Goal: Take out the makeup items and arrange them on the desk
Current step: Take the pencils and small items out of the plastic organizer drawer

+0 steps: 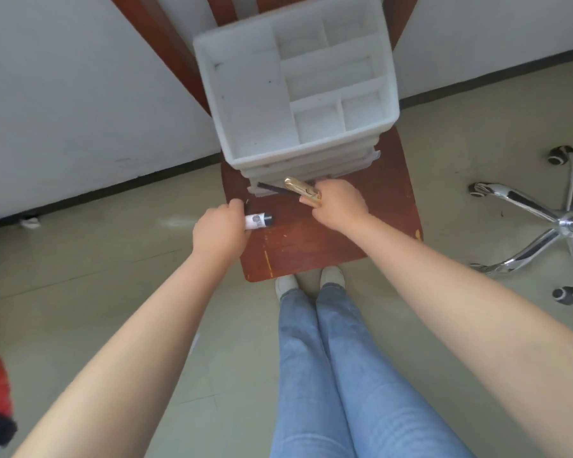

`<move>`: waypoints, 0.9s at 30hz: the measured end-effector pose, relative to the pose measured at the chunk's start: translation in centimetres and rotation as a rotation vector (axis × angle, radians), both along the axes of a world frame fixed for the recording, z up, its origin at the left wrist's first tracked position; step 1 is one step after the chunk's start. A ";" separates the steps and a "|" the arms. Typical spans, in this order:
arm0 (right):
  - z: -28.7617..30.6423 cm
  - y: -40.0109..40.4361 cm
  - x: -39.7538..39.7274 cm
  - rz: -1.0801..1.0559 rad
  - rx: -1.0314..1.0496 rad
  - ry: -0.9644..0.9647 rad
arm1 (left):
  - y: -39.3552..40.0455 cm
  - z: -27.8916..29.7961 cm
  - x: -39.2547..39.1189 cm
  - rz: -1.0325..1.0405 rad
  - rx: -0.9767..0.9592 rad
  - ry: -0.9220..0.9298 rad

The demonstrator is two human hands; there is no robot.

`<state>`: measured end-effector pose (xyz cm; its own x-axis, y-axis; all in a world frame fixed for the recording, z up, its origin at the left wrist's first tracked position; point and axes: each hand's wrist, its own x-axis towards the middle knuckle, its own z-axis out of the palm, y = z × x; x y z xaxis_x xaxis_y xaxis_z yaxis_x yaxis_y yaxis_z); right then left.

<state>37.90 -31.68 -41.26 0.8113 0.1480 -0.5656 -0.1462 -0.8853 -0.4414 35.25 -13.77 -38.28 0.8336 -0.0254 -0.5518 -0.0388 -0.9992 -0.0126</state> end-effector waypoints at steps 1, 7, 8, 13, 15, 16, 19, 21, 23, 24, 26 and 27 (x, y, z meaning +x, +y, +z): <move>0.0 0.5 1.0 0.063 -0.067 -0.023 | 0.8 0.0 0.0 -0.028 0.042 0.027; 0.5 1.8 2.3 0.283 -0.313 -0.050 | 1.6 1.2 0.6 -0.115 0.126 0.061; 0.6 1.6 1.7 0.309 -0.315 -0.064 | 1.1 1.5 0.6 -0.126 0.125 0.072; 4.6 -0.6 -1.0 0.308 -0.343 -0.131 | -2.4 4.2 1.0 -0.302 0.103 0.095; 7.2 -2.2 -1.9 0.258 -0.392 -0.173 | -4.1 6.2 1.8 -0.408 0.088 0.069; 8.7 -3.1 -2.4 0.224 -0.424 -0.188 | -5.1 7.3 2.3 -0.483 0.083 0.049; 13.4 -5.7 -4.2 0.112 -0.509 -0.275 | -8.4 11.2 3.6 -0.709 0.057 -0.014; 17.3 -7.4 -5.9 -0.035 -0.576 -0.319 | -11.1 14.3 4.0 -0.871 0.021 -0.084; 20.5 -8.8 -8.1 -0.136 -0.641 -0.207 | -14.0 17.5 3.8 -1.045 -0.004 -0.170; 21.7 -9.7 -9.7 -0.198 -0.688 -0.222 | -15.6 19.2 3.3 -1.142 -0.012 -0.209; 24.9 -11.0 -13.3 -0.347 -0.740 -0.250 | -18.8 22.1 1.5 -1.318 -0.018 -0.277; 26.1 -11.7 -15.5 -0.417 -0.805 -0.267 | -20.4 23.5 0.2 -1.402 -0.019 -0.308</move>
